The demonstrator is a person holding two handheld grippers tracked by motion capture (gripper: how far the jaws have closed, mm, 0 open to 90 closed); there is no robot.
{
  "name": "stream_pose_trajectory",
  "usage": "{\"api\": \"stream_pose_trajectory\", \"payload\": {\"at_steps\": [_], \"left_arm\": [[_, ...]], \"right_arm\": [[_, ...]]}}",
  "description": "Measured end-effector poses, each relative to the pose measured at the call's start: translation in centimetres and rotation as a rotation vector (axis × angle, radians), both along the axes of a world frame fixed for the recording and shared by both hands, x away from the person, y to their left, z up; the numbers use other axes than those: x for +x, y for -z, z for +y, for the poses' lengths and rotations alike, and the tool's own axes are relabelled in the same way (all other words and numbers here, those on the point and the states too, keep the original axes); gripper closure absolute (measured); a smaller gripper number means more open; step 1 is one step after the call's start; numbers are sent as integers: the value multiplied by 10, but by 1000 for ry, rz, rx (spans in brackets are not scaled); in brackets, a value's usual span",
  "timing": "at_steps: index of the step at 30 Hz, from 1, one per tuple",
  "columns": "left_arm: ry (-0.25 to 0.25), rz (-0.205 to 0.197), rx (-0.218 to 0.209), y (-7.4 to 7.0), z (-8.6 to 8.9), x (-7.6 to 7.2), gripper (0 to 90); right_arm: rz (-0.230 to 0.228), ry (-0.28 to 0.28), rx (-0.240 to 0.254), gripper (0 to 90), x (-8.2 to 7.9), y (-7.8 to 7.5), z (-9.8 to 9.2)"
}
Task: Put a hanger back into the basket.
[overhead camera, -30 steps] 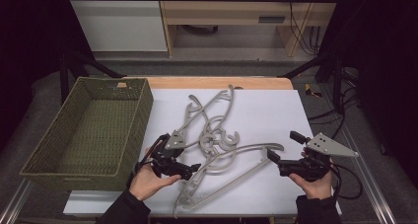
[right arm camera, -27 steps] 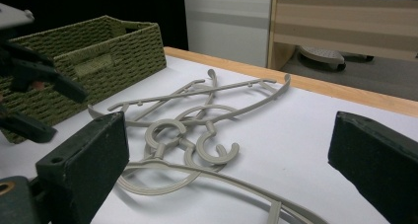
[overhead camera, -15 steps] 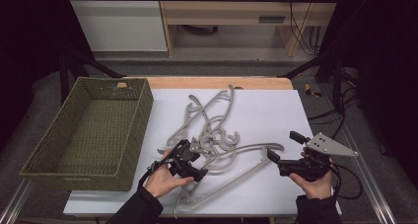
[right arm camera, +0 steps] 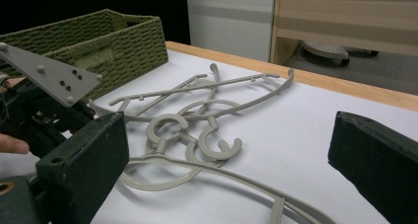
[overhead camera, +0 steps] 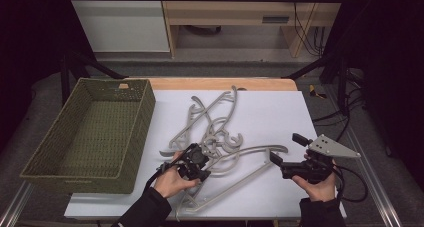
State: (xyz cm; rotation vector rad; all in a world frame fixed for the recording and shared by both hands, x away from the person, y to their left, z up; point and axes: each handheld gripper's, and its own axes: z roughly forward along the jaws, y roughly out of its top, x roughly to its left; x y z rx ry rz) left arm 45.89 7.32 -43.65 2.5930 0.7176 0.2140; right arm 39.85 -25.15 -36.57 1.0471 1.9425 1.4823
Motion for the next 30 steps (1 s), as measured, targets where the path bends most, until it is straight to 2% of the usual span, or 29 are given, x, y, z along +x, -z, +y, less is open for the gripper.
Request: {"api": "stream_pose_trajectory", "payload": {"at_steps": [3, 6, 11, 18, 25, 28, 30], "left_arm": [[0, 6, 19, 3, -2, 1, 711], [0, 9, 16, 3, -3, 1, 760], [-17, 24, 15, 3, -3, 2, 772], [-45, 24, 26, 3, -3, 2, 797], [-51, 7, 26, 2, -2, -3, 812], [-58, -22, 17, -1, 0, -6, 815], [-70, -31, -6, -3, 1, -7, 816]], "right_arm": [[-2, 0, -2, 23, 0, 0, 1], [0, -3, -2, 23, 0, 0, 1], [3, -1, -1, 23, 1, 1, 2], [4, -2, 1, 23, 1, 1, 2], [6, -3, 2, 23, 1, 1, 1], [5, -4, 1, 23, 1, 1, 1], [5, -4, 1, 23, 1, 1, 1]]}}
